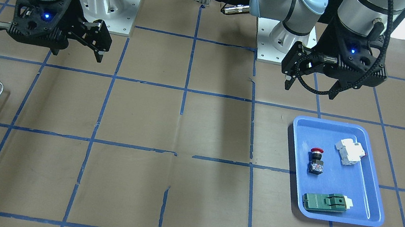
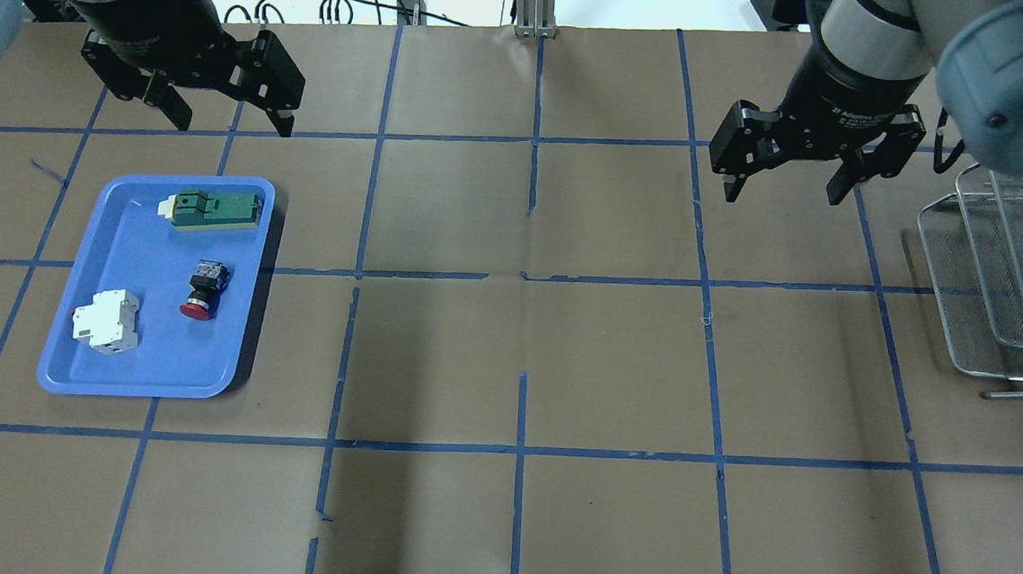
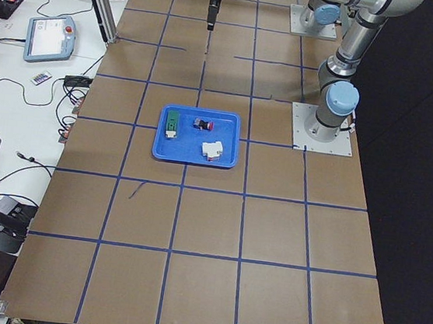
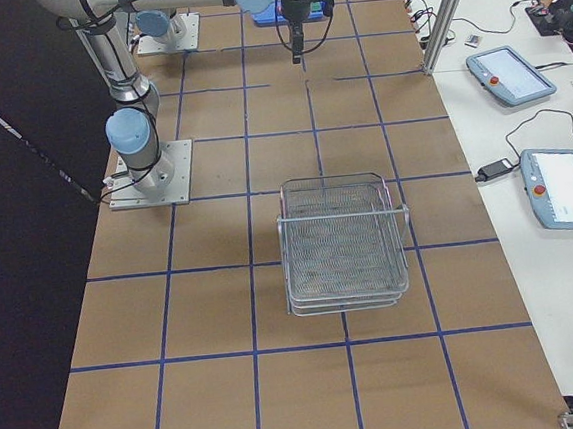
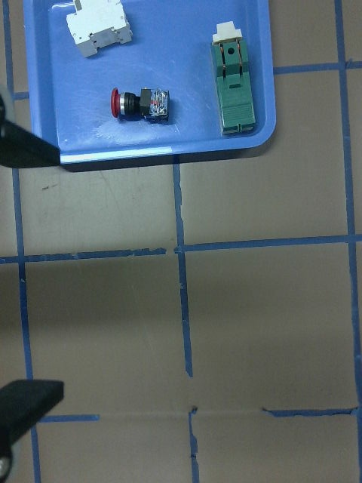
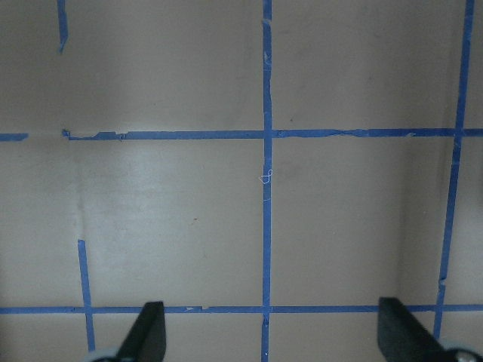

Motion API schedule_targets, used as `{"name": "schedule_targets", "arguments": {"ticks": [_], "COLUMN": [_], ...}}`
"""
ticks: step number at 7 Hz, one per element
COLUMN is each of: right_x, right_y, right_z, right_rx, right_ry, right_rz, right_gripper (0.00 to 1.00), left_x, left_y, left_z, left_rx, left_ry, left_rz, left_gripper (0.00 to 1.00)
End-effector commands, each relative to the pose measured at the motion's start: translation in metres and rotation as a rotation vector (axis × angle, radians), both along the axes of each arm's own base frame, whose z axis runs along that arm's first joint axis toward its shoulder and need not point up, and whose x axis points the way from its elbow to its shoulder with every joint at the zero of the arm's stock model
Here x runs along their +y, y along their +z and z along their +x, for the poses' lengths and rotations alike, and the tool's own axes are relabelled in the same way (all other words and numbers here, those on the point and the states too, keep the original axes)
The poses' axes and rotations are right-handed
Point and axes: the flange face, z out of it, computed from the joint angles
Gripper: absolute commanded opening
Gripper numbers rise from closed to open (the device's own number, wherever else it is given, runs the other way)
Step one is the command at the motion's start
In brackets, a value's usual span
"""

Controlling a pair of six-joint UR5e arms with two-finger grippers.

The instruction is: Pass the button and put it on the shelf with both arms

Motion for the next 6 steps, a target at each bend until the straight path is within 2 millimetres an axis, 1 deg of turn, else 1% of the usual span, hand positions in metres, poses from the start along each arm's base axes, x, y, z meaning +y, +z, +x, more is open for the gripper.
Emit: {"name": "schedule_targets", "arguments": {"ticks": [1,3,6], "right_x": [0.0002,0.0000,0.0000], "right_y": [0.0000,0.0000,0.0000], "right_z": [0.0006,-0.0002,-0.0002], "right_rx": [0.000,0.000,0.000], "right_ry": [0.001,0.000,0.000], "right_rz": [0.000,0.000,0.000], "right_gripper": [1.00,1.00,1.00], "left_x": [-0.0003,0.0035,-0.0003], "left_y": [-0.0007,-0.0029,0.0001], "left_z": [-0.0009,-0.0019,-0.0006], "left_rx": [-0.003,-0.001,-0.006], "left_ry": [-0.003,-0.006,-0.003], "left_rz": [0.002,0.007,0.001], "left_gripper": [1.00,1.00,1.00]}}
